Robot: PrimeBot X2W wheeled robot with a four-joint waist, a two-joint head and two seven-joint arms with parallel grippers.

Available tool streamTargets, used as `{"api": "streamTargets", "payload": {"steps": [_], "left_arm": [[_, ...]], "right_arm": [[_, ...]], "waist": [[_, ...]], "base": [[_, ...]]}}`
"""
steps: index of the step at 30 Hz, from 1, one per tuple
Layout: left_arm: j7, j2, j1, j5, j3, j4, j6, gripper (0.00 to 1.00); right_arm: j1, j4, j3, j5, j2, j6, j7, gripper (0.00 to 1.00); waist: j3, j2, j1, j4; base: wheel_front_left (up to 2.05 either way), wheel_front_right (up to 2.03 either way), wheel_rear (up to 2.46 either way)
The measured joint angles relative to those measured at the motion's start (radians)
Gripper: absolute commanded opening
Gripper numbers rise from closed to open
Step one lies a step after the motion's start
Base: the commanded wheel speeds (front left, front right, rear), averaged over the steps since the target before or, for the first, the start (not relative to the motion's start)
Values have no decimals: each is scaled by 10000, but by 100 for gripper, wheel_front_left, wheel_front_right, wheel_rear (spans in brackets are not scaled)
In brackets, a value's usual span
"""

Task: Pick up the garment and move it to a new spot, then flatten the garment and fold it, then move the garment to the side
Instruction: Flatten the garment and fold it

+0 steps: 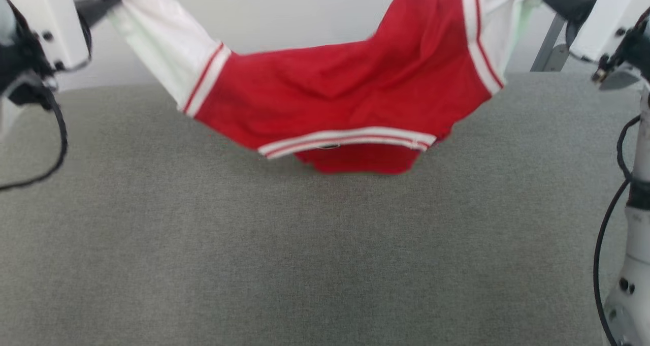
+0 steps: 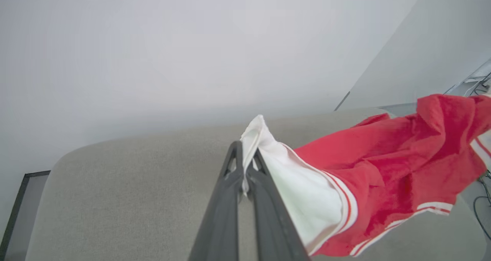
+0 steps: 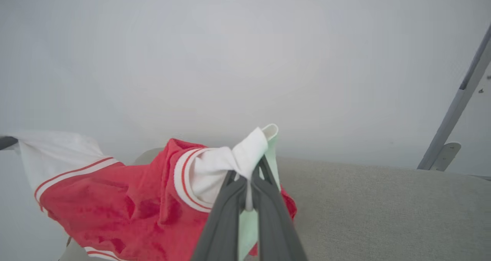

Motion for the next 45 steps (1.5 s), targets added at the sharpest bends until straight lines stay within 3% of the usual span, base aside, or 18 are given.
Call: {"api": "streamTargets", "payload": {"steps": [11, 21, 27, 32, 37, 45], "left_arm": [[-840, 107, -1453, 593, 33, 1730, -709, 0], [-1741, 125, -2033, 872, 117, 2539, -1195, 0], [-2700, -50, -2512, 1375, -63, 2846, -1450, 0], [-4052, -522, -3475, 1918, -132, 3480, -1580, 0], [-5632, -1145, -4664, 2558, -332, 4428, -1797, 0], [-9595, -1779, -6233, 3789, -510, 5256, -1988, 0]], "right_arm": [[-1165, 1584, -178, -2073, -221, 0, -1080, 0], [-1874, 2499, -466, -2523, -44, 0, -1685, 0], [-2411, 2951, -339, -2801, 105, 0, -2834, 0], [-3367, 3787, 132, -3196, 274, 0, -4548, 0], [-4570, 4838, 533, -3772, 408, 0, -6984, 0], [-6434, 6497, 1271, -5102, 278, 0, -10734, 0]], "waist": [[-270, 0, 0, 14], [-181, 0, 0, 77], [318, 0, 0, 97], [1094, 0, 0, 130], [2036, 0, 0, 176], [3313, 0, 0, 362]], "base": [[0, 0, 0], [0, 0, 0], [0, 0, 0], [0, 0, 0], [0, 0, 0], [0, 0, 0]]}}
